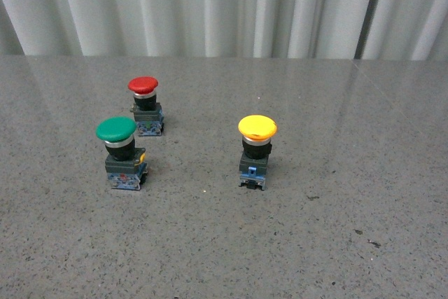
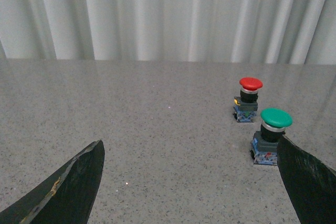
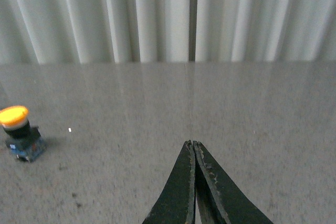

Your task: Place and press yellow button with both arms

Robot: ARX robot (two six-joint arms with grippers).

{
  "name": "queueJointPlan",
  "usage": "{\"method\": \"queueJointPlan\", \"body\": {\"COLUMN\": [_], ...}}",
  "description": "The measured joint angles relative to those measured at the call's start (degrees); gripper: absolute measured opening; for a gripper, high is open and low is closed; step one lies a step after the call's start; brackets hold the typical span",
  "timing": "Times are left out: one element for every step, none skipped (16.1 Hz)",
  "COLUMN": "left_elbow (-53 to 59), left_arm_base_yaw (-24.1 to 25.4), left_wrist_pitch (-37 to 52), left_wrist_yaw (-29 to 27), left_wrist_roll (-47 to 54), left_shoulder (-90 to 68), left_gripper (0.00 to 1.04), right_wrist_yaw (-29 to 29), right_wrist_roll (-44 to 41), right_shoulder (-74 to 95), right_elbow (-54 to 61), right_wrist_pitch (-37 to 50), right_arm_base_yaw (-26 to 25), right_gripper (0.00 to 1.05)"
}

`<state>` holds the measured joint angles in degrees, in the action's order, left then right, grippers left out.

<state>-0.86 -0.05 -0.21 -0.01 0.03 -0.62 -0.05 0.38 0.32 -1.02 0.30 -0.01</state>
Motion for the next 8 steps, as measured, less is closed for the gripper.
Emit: {"method": "queueJointPlan", "body": {"left_elbow": [0.0, 0.0, 0.0, 0.0, 0.0, 0.0, 0.0, 0.0], "left_arm_base_yaw": [0.0, 0.0, 0.0, 0.0, 0.0, 0.0, 0.0, 0.0], "left_wrist_pitch": [0.0, 0.0, 0.0, 0.0, 0.0, -0.1, -0.1, -0.1], "left_wrist_yaw": [0.0, 0.0, 0.0, 0.0, 0.0, 0.0, 0.0, 0.0], "left_wrist_roll": [0.0, 0.0, 0.0, 0.0, 0.0, 0.0, 0.0, 0.0], "left_shoulder": [0.0, 0.0, 0.0, 0.0, 0.0, 0.0, 0.0, 0.0], "left_gripper": [0.98, 0.98, 0.98, 0.98, 0.98, 0.98, 0.98, 0.98], "right_wrist_yaw": [0.0, 0.0, 0.0, 0.0, 0.0, 0.0, 0.0, 0.0], "right_wrist_roll": [0.0, 0.0, 0.0, 0.0, 0.0, 0.0, 0.0, 0.0], "right_shoulder": [0.1, -0.1, -0.1, -0.1, -0.1, -0.1, -0.1, -0.1], "right_elbow": [0.3, 0.3, 0.3, 0.3, 0.3, 0.3, 0.3, 0.3], "right_wrist_pitch": [-1.4, -0.3, -0.5, -0.5, -0.6, -0.6, -0.5, -0.6], "right_arm_base_yaw": [0.0, 0.0, 0.0, 0.0, 0.0, 0.0, 0.0, 0.0], "right_gripper": [0.02, 0.02, 0.02, 0.02, 0.02, 0.02, 0.02, 0.08]}}
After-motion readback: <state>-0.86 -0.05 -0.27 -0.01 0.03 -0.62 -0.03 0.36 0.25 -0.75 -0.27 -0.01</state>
